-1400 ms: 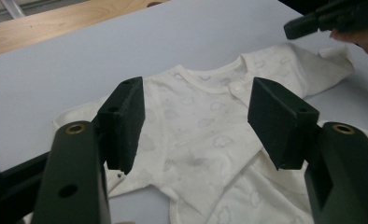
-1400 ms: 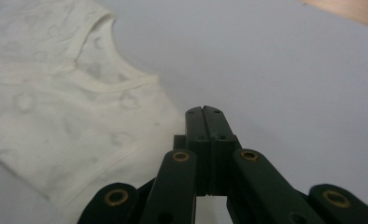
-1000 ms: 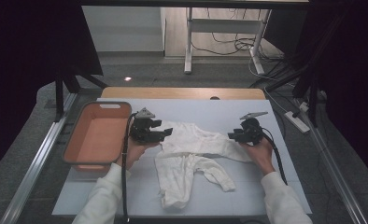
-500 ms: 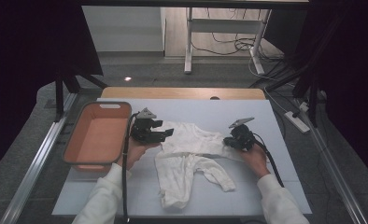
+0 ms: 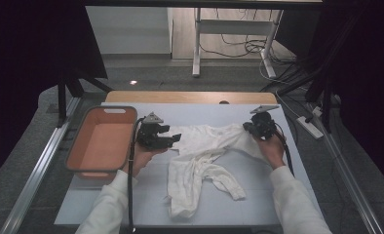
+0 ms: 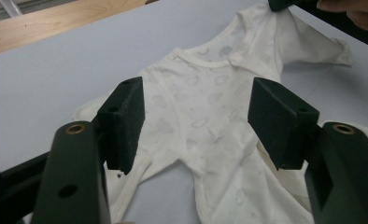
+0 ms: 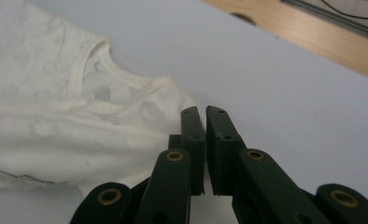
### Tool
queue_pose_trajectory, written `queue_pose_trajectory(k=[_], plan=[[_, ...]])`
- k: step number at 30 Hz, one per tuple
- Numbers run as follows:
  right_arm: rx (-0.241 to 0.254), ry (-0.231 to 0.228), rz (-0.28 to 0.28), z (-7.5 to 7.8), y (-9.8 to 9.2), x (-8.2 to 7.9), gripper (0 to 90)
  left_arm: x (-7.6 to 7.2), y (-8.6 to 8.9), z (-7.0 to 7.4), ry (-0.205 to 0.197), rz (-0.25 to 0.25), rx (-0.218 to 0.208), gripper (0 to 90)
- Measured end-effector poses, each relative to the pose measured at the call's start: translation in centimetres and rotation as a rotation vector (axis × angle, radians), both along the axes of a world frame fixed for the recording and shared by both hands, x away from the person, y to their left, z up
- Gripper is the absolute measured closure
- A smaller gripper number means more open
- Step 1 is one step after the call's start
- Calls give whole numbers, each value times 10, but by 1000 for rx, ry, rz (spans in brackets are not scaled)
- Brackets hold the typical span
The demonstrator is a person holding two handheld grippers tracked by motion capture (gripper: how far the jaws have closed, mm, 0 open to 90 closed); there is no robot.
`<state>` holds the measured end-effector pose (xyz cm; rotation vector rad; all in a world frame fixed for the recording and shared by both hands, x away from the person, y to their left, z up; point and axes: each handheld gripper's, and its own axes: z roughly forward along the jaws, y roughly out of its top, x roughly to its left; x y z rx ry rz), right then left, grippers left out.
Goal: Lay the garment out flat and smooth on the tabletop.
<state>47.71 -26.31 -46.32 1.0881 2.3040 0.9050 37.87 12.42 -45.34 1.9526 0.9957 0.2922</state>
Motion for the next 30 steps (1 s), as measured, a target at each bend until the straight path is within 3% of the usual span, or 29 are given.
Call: queue_pose_trajectory(k=[4, 6, 9, 14, 18, 28, 30], plan=[[15, 11, -18, 2, 2, 16, 824, 0, 1, 0, 2, -1, -3, 367], [21, 14, -22, -1, 4, 19, 692, 0, 1, 0, 0, -2, -6, 368], [49, 2, -32, 3, 3, 13, 601, 0, 2, 0, 0, -3, -11, 368], [83, -27, -13, 20, -8, -15, 541, 0, 2, 0, 1, -4, -11, 367], [107, -28, -10, 22, -20, -41, 502, -1, 0, 0, 3, -6, -9, 367], [141, 0, -6, 1, -44, -90, 471, 0, -4, -2, 8, -12, -2, 366], [94, 13, 0, -6, -46, -96, 466, 0, -4, -1, 5, -14, -1, 366]])
